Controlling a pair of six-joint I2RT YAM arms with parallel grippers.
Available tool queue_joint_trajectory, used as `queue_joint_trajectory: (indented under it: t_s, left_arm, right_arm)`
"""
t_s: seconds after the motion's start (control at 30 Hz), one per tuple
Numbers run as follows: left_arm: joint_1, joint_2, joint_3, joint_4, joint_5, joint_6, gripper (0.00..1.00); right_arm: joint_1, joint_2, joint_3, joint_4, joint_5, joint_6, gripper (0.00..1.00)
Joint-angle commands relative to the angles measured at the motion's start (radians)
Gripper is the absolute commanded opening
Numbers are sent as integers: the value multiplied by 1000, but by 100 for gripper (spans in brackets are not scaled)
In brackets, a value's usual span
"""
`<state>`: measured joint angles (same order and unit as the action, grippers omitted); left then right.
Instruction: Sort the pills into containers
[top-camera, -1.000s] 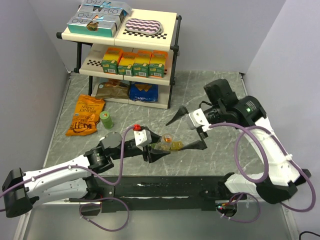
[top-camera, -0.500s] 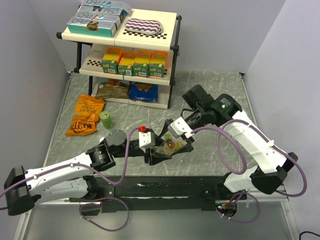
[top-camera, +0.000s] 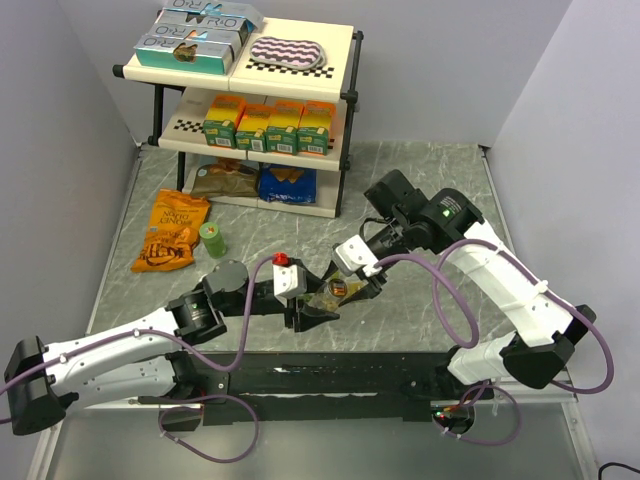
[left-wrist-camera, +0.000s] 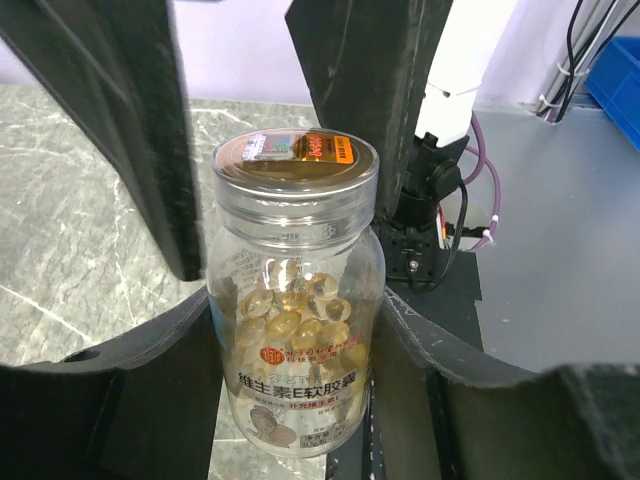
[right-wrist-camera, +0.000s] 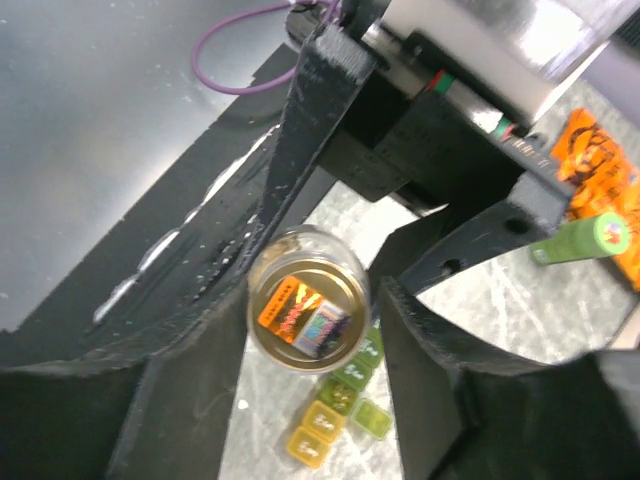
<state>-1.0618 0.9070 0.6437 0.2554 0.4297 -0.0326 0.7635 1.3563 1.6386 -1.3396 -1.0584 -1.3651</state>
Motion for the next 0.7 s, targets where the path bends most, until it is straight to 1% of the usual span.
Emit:
queue_joint_trajectory:
  t_s: [0.0,0.07,0.1,0.13,0.17,0.23,0.27,0.33,0.37,0.4,0.43,0.47,0.5,0.53,0.57,0.67]
  left_arm:
    - [5,-20,31,22,17,14,1]
    - [5,-20,33,24,-2,13,1]
    - [5,-23,36,21,-20,11,1]
    - [3,-23,39,18,-40,11,1]
    - [5,-25,40,15,-101,16,1]
    - [3,-34,40,22,-169,16,1]
    - [3,-40,40,33,-228,13,1]
    - [3,-60,21,106,-288,8,1]
    - [0,-68,10,140,-357,-1,1]
    - [-1,-74,-8,180,-391,-7,1]
    - [-3,-74,-15,235,-422,-9,1]
    - [-13,-65,-18,263,-462,-9,1]
    - [-21,-59,-19,284,-539,-7,1]
    - [-24,-51,-22,335,-575,-3,1]
    - [-36,-34,-22,355,-635,0,1]
    - [-49,9,-13,415,-695,0,1]
  right_arm:
    - [5,-36,-23,-150,3,18,53]
    - [5,-48,-33,-122,0,64,42]
    - [5,-52,-43,-86,-2,86,35]
    - [5,-60,-49,-64,-2,112,33]
    - [3,-65,-54,-34,3,182,31]
    - [5,-66,-69,52,27,269,29]
    - [3,-65,-78,84,37,378,28]
    - [3,-59,-108,167,51,467,26]
    - [3,-56,-123,203,61,579,25]
    - [3,-54,-158,259,78,653,23]
    - [-3,-57,-180,358,101,731,22]
    - [-7,-59,-197,411,150,853,22]
    - [-18,-60,-230,456,170,918,22]
    - [-54,-56,-243,518,178,1017,22]
    - [-72,-49,-252,537,189,1055,22]
    - [-105,-20,-250,565,193,1136,23]
